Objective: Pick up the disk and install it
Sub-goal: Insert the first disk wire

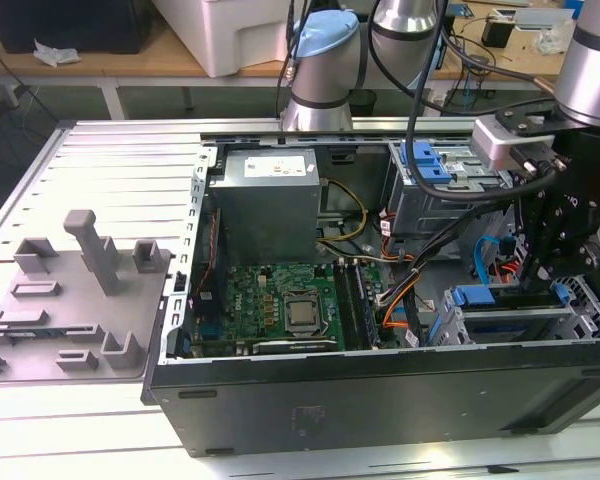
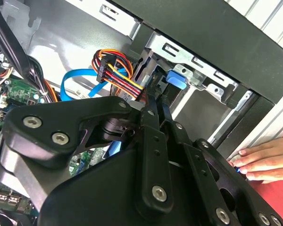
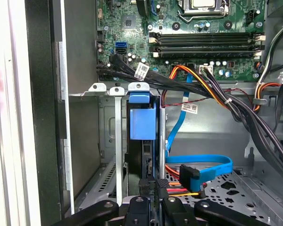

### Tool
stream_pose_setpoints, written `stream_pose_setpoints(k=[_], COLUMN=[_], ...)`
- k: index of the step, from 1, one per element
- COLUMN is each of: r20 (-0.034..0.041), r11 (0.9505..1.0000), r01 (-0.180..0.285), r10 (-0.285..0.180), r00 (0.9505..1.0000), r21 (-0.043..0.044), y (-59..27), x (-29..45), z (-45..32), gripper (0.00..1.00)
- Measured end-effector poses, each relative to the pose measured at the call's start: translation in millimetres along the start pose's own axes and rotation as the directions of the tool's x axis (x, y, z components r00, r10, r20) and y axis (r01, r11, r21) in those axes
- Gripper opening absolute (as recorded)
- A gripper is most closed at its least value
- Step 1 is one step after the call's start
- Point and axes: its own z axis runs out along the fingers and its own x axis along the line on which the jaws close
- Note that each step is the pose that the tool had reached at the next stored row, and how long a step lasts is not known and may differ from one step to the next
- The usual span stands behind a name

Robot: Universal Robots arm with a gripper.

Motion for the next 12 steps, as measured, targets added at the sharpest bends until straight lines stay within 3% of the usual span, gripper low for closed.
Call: stream_pose_setpoints(k=[12], r20=[0.0000], r11=[1.0000], r01=[0.000], r10=[0.000], r00=[1.0000], r21=[-0.0001], y=[0.1], x=[-0.1], z=[0.6], gripper=[0.17])
